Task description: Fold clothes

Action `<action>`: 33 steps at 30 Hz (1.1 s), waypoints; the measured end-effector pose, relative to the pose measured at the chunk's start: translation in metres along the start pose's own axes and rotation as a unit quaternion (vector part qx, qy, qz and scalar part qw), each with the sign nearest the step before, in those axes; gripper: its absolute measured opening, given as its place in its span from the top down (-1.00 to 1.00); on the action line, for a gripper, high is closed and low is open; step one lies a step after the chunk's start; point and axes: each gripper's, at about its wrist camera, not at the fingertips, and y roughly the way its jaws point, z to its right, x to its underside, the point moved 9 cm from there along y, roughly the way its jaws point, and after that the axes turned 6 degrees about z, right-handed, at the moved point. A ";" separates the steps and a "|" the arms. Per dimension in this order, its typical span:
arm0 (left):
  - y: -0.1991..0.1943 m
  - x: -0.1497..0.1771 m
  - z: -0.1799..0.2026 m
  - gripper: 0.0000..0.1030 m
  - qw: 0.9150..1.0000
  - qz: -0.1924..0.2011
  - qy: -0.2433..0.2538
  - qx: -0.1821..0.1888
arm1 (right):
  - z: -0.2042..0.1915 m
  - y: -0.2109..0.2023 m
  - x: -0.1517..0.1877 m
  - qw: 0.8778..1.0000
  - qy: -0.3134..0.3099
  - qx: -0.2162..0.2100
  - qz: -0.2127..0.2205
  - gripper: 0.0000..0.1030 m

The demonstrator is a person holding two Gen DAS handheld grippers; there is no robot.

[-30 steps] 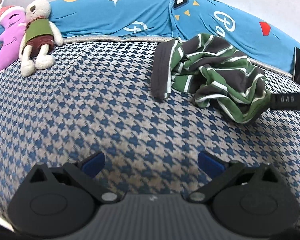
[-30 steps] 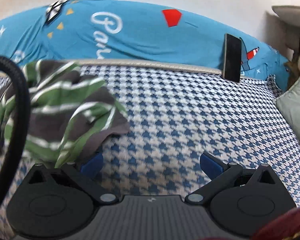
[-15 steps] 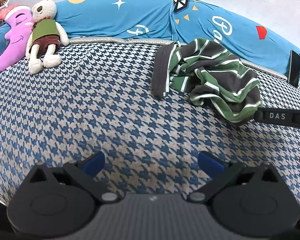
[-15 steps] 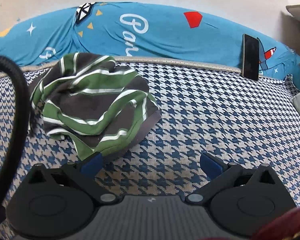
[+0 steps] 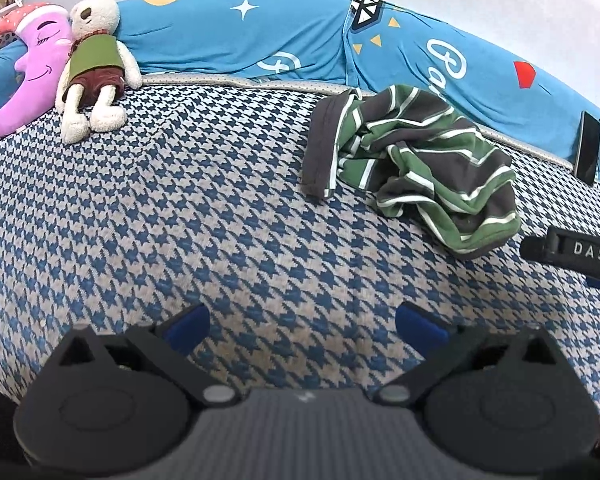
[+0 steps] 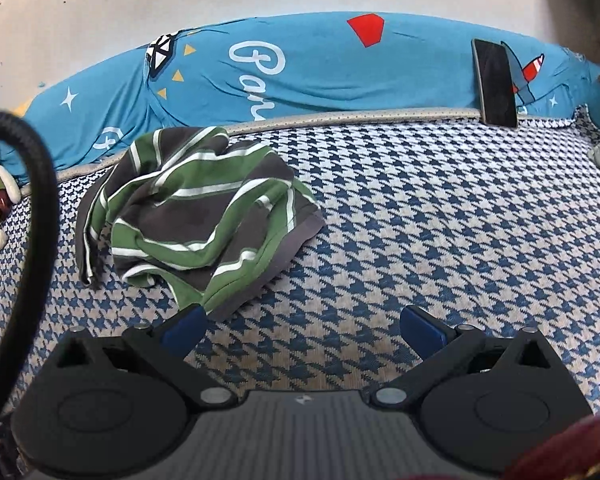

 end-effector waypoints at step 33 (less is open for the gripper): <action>-0.021 -0.001 0.029 -1.00 0.998 0.010 0.029 -0.046 | 0.014 -0.026 0.012 1.000 0.002 0.003 0.002 -1.00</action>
